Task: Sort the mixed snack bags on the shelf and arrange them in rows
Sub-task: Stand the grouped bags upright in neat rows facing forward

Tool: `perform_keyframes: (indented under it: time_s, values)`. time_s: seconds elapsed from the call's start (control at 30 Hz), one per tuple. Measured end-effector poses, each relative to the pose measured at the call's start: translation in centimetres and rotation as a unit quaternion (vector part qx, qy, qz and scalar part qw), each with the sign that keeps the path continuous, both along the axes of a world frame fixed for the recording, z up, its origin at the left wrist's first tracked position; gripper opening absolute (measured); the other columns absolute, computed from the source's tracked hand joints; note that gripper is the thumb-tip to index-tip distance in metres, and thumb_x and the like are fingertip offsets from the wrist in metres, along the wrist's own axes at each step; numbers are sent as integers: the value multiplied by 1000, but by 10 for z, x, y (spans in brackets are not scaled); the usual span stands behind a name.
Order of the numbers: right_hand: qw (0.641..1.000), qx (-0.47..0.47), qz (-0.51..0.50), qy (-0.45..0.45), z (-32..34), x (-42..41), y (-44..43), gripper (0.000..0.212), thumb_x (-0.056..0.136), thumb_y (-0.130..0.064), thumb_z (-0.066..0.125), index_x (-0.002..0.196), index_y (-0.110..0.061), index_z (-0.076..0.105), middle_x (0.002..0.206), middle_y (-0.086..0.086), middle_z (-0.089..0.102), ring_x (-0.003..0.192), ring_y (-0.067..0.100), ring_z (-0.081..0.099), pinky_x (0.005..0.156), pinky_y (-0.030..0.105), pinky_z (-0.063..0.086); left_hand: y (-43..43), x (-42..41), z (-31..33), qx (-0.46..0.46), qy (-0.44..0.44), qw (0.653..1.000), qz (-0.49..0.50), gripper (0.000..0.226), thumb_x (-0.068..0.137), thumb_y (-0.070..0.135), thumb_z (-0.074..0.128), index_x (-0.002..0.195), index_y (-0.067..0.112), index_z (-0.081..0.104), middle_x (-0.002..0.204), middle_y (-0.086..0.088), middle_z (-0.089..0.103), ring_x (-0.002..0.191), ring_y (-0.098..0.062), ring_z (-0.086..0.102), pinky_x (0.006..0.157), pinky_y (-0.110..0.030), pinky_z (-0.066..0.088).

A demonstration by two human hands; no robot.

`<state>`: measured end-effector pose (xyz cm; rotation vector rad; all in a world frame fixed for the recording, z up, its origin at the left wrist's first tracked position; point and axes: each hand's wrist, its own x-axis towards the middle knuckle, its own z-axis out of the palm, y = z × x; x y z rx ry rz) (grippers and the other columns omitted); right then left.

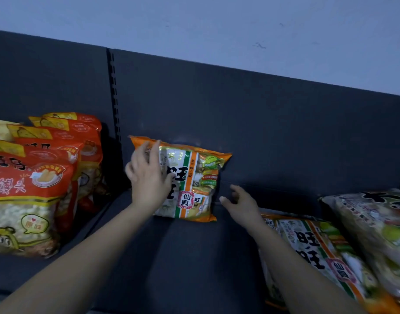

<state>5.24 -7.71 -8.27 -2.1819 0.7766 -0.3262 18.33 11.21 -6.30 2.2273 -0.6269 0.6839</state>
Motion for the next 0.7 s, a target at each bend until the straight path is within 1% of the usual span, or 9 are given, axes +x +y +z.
perform_keyframes:
  time_s: [0.1,0.2,0.33,0.4,0.47,0.53,0.6,0.63,0.7]
  values:
    - [995,-88,-39,1,7,-36,-24,58,94,-35,61,144,-14,43,144,6,49,131,23,47,102,34,41,-33,-29,11,27,-16,995,-98,52,82,26,70,130,21,51,140,-6,38,135,-26,28,109,-50,25]
    - [985,-150,-83,33,11,-77,-49,57,91,-37,63,140,-13,48,135,11,55,122,26,52,94,32,45,-69,-61,5,80,32,980,-180,46,84,35,67,126,21,56,131,-3,46,128,-25,36,106,-41,32]
    - [969,-142,-146,137,8,-130,-75,61,88,-44,60,142,-20,45,135,10,52,119,29,52,91,37,49,-104,-106,-11,187,159,937,-249,53,88,46,62,132,19,52,127,-7,49,122,-25,44,102,-35,39]
    - [968,-120,-152,160,6,-150,-80,56,86,-47,60,137,-24,48,129,8,55,115,29,54,90,40,51,-117,-123,-18,233,226,904,-278,54,87,53,60,127,17,56,124,-7,54,118,-24,50,98,-35,43]
    - [970,-93,-151,166,0,-165,-83,45,85,-47,62,124,-26,55,114,2,62,107,26,58,89,39,52,-127,-137,-22,261,289,870,-302,53,87,59,55,114,13,62,117,-6,62,102,-19,58,87,-32,49]
    - [963,-73,-165,199,-7,-175,-87,50,79,-57,58,121,-31,55,116,-1,63,109,26,58,94,40,50,-134,-151,-25,286,345,839,-308,51,92,56,48,115,12,58,119,-8,61,91,-18,57,75,-28,48]
    - [954,-71,-177,231,-15,-182,-94,65,71,-69,49,126,-35,52,124,1,61,116,29,54,100,44,44,-140,-163,-29,241,426,816,-309,54,93,53,50,128,12,49,120,-9,59,88,-18,59,71,-29,52]
    - [953,-73,-179,235,-17,-184,-96,68,70,-72,47,126,-34,52,124,0,60,117,29,54,100,45,43,-141,-167,-32,195,471,804,-306,51,93,50,52,127,12,48,113,-7,60,86,-17,59,71,-29,54]
    - [953,-72,-177,234,-9,-188,-95,60,76,-68,51,122,-30,54,122,0,62,115,28,56,101,45,43,-143,-172,-36,104,539,783,-292,30,92,43,59,106,17,53,93,-1,61,80,-14,59,74,-32,56]
